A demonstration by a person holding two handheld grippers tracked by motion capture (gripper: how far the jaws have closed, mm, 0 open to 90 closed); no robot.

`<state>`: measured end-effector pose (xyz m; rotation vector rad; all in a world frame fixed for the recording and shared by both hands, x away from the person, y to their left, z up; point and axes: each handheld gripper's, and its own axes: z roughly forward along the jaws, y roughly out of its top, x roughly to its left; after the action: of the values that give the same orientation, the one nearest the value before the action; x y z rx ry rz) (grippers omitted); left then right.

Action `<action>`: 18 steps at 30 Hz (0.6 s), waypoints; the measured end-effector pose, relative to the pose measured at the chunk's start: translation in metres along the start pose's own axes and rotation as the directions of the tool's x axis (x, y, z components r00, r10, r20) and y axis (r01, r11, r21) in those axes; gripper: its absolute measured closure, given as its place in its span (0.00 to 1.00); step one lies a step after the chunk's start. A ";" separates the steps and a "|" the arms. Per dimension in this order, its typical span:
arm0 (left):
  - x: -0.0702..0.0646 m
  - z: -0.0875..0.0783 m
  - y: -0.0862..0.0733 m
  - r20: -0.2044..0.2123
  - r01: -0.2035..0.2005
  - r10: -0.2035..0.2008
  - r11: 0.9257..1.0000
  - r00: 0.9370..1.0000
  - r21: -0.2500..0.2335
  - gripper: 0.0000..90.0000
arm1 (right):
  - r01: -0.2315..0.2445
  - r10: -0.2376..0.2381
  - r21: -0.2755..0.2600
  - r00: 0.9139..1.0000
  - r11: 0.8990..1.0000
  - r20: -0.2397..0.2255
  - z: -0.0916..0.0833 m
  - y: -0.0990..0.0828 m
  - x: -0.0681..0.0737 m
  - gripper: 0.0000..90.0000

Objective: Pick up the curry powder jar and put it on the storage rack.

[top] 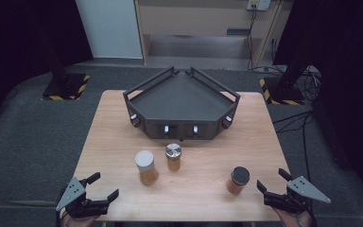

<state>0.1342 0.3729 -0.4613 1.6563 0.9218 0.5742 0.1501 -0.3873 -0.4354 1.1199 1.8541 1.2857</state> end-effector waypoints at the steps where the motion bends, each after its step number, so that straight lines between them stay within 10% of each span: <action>1: 0.000 0.000 0.000 -0.001 -0.005 0.005 1.000 1.000 -0.001 0.04 | 0.000 0.000 0.000 1.000 1.000 0.000 0.000 0.000 0.000 0.08; 18: 0.005 0.000 -0.003 0.020 0.008 -0.007 1.000 1.000 -0.003 0.04 | 0.017 -0.017 0.005 1.000 1.000 -0.018 -0.002 0.001 0.001 0.07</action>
<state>0.1361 0.3776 -0.4641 1.6526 0.9119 0.5527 0.1487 -0.3869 -0.4337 1.0969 1.8774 1.2861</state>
